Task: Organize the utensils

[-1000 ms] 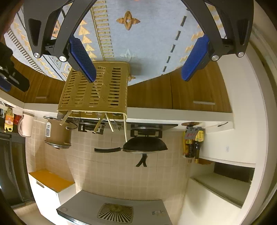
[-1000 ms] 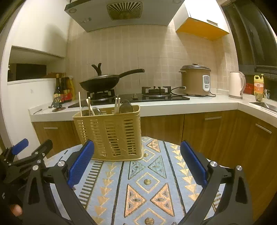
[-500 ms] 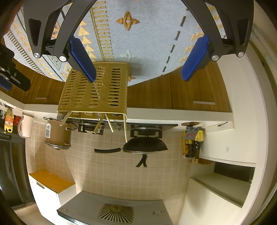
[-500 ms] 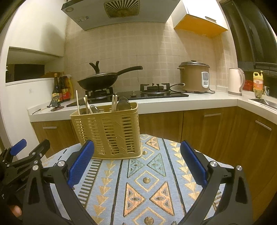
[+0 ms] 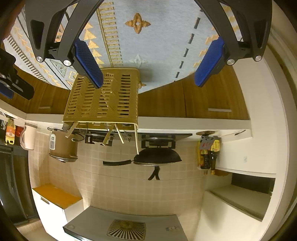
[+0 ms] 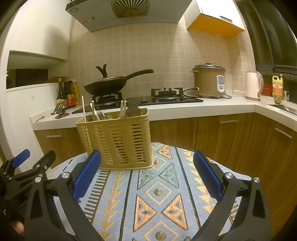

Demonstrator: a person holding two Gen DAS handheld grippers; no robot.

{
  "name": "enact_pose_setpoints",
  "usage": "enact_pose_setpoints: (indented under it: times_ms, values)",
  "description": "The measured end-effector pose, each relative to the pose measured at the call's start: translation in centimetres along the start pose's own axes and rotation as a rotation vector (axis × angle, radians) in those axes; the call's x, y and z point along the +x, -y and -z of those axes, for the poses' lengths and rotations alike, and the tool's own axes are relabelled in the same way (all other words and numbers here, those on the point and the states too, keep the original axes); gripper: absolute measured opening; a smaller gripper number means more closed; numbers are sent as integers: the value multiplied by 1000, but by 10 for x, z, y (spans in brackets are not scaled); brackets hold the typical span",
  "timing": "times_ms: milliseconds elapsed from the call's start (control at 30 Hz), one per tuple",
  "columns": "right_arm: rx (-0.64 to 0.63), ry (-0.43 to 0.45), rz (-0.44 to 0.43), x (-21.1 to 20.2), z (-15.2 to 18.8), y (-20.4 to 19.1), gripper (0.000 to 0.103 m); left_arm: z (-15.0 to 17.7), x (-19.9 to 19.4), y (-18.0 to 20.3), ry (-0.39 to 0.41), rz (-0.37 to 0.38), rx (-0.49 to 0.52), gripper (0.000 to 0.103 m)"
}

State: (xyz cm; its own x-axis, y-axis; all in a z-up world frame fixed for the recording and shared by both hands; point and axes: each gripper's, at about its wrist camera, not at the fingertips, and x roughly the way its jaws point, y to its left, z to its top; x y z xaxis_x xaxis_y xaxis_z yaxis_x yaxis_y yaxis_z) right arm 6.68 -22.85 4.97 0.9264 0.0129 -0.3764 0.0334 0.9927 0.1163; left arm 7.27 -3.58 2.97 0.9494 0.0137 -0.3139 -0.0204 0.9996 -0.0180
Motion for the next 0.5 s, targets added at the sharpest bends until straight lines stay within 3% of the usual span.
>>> enact_pose_setpoints:
  times_ms: [500]
  values:
    - [-3,-9,-1,2,1,-1,95,1,4,2,-16,6,8,95]
